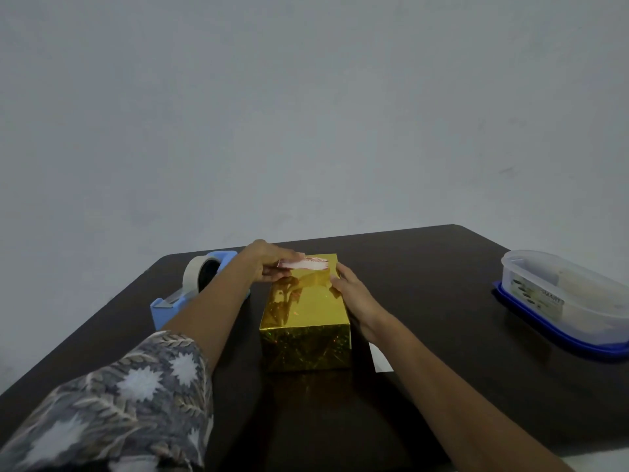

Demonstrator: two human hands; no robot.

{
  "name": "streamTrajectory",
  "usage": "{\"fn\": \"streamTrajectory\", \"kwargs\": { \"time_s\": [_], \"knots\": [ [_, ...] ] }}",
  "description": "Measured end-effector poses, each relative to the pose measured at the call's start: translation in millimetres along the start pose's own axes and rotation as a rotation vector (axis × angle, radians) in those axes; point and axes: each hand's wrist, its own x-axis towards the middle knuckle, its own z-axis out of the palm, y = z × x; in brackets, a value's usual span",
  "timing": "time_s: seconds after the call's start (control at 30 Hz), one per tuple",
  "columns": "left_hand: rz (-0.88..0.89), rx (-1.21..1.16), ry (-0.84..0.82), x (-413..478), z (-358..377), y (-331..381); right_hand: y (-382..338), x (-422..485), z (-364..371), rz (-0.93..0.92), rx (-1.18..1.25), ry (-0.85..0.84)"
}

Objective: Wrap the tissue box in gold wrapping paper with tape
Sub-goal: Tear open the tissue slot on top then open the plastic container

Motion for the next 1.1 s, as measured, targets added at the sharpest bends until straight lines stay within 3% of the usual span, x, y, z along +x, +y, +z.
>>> {"fn": "streamTrajectory", "kwargs": {
  "time_s": [0.77,0.9,1.03,1.1],
  "knots": [
    [0.147,0.340,0.116,23,18,-5,3,6,-4,0.004,-0.012,0.019],
    [0.178,0.529,0.175,22,22,-4,4,10,-3,0.025,-0.023,0.035],
    [0.250,0.863,0.379,6,25,-2,2,13,-4,0.049,-0.024,0.059],
    [0.280,0.879,0.426,4,20,-5,0,16,-4,0.069,-0.046,0.090]
  ]
}}
